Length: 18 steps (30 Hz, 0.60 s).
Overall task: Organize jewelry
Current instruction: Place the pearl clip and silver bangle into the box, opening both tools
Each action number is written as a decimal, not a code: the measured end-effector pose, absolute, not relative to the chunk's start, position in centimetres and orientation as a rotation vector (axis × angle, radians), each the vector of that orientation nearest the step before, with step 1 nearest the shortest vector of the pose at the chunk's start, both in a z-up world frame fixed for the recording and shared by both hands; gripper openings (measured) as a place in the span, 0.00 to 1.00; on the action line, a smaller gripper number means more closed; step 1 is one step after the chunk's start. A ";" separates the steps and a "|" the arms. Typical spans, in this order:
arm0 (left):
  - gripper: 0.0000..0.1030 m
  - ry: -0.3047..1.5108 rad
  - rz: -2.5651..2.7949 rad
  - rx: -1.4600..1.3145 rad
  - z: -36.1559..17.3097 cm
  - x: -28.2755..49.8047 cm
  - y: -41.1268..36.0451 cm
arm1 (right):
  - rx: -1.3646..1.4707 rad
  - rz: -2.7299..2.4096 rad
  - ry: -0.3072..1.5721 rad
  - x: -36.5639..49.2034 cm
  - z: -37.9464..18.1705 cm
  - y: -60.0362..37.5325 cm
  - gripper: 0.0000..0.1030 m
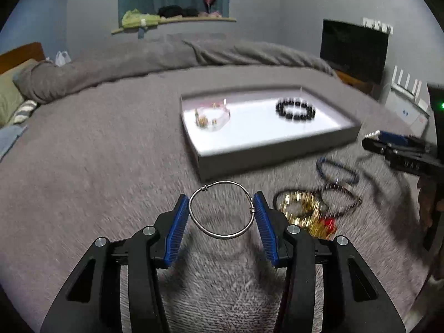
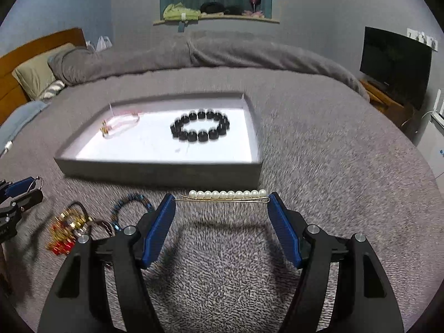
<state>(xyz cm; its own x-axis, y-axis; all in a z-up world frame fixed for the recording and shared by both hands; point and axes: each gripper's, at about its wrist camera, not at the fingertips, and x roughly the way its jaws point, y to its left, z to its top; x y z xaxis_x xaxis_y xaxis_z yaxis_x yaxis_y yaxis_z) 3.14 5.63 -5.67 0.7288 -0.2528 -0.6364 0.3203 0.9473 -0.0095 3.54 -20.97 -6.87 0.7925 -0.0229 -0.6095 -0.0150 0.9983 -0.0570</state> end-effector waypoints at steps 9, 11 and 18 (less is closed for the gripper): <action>0.48 0.653 -0.320 0.106 -2.4 7.0 5.1 | -0.025 0.008 0.599 5.6 -3.3 -20.8 0.66; 0.48 0.643 -0.326 0.082 -1.9 8.5 4.8 | -0.012 0.011 0.592 6.5 -2.7 -20.7 0.66; 0.48 0.640 -0.329 0.057 -2.7 13.0 3.0 | -0.012 0.013 0.576 10.4 -2.1 -20.0 0.66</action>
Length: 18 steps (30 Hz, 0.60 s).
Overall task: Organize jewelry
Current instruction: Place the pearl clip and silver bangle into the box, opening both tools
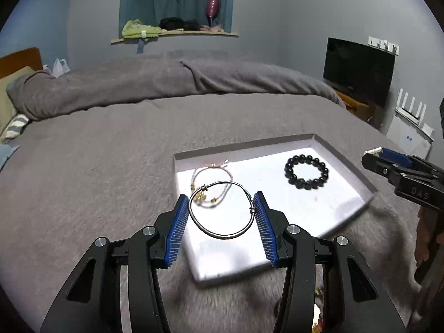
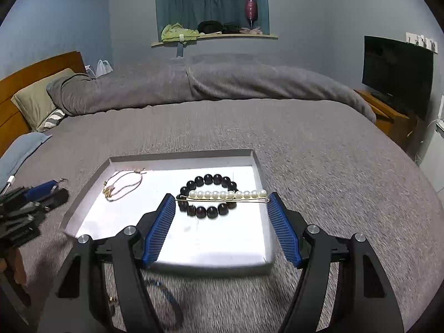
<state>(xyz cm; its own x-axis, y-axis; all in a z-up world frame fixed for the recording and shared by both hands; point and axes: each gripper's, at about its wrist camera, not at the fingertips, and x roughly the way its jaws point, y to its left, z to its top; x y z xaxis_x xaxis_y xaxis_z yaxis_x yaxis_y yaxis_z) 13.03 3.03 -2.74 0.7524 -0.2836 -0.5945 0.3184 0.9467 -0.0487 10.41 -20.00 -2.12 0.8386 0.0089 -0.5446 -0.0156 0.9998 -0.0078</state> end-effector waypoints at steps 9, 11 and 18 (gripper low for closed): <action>0.48 0.762 -0.364 0.109 -6.1 16.4 1.3 | -0.062 0.053 0.679 13.7 -5.7 -19.0 0.66; 0.48 0.787 -0.375 0.122 -6.8 16.6 1.1 | -0.076 0.056 0.700 14.0 -6.3 -18.7 0.66; 0.48 0.843 -0.402 0.173 -8.1 16.6 0.3 | -0.147 0.071 0.757 14.6 -8.3 -17.4 0.66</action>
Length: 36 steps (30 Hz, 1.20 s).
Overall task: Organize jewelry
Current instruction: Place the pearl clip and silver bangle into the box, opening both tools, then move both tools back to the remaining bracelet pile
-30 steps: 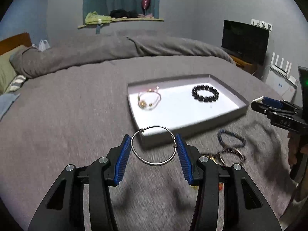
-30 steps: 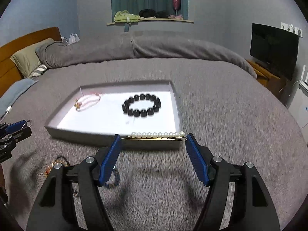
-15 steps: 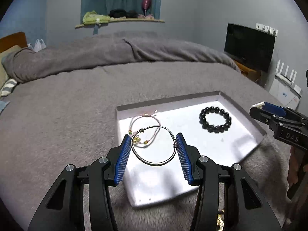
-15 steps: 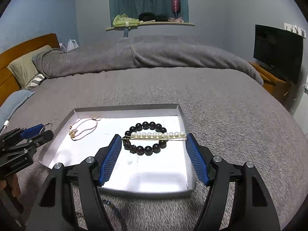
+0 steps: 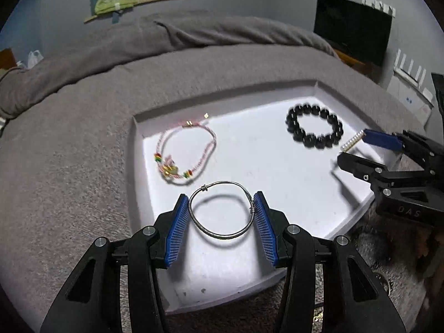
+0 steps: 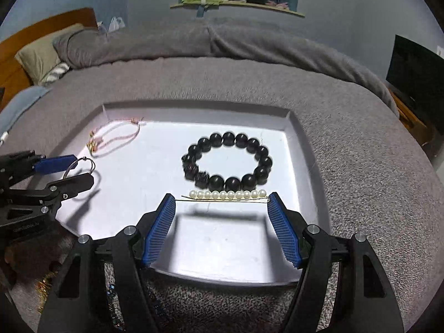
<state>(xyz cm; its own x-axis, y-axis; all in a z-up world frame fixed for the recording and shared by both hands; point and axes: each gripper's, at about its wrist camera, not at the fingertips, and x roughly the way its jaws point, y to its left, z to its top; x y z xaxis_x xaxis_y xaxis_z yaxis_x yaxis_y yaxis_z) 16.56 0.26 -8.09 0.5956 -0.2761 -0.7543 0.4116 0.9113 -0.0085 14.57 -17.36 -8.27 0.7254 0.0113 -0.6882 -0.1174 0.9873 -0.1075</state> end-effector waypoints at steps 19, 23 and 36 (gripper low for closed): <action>0.49 0.869 -0.409 0.215 -9.3 16.7 -0.2 | -0.125 0.058 0.823 15.6 -9.6 -18.1 0.69; 0.51 0.858 -0.401 0.209 -9.0 16.6 -0.3 | -0.120 0.065 0.811 15.2 -9.5 -18.0 0.71; 0.77 0.723 -0.389 0.124 -5.3 14.5 0.8 | -0.094 0.077 0.666 12.4 -5.8 -18.3 0.94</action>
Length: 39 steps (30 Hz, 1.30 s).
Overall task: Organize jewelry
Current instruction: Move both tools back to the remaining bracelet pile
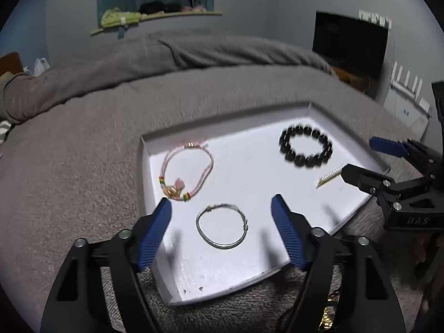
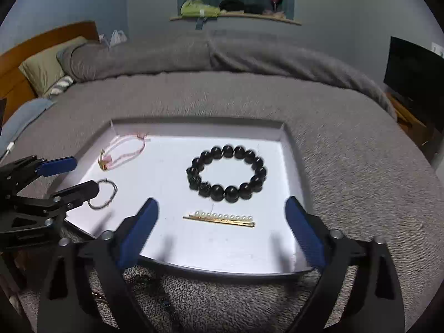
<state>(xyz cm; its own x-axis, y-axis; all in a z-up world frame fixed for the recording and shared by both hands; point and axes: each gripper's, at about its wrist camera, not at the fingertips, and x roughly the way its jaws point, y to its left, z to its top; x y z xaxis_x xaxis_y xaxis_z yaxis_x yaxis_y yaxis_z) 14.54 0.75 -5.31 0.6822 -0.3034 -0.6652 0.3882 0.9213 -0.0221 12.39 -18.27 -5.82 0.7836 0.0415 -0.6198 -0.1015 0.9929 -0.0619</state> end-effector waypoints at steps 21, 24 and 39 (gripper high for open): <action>0.91 0.644 -0.290 0.053 -2.9 7.6 4.4 | -0.008 0.005 0.537 5.6 -3.8 -20.1 0.95; 0.91 0.652 -0.289 0.056 -3.6 6.3 5.1 | -0.004 0.011 0.543 4.7 -4.3 -20.1 0.95; 0.91 0.681 -0.303 0.076 -6.4 2.2 6.0 | -0.060 0.049 0.624 0.3 -8.2 -19.2 0.95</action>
